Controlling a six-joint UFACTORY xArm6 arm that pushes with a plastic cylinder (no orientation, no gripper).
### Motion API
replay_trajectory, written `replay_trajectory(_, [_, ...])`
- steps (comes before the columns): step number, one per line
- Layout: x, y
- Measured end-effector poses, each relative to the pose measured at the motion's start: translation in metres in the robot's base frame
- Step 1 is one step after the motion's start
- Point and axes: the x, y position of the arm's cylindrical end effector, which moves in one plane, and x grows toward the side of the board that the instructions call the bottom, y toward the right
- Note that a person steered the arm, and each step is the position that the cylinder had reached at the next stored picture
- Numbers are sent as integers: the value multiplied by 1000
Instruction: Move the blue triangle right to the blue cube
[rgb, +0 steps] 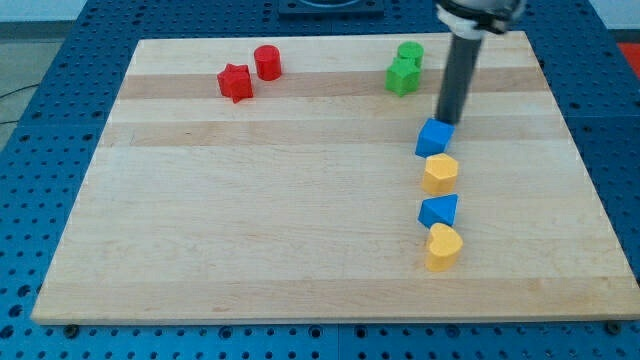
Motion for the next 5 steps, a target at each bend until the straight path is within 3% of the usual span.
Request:
replay_trajectory(1, [28, 0])
replay_trajectory(4, [24, -150])
replay_trajectory(5, [22, -77])
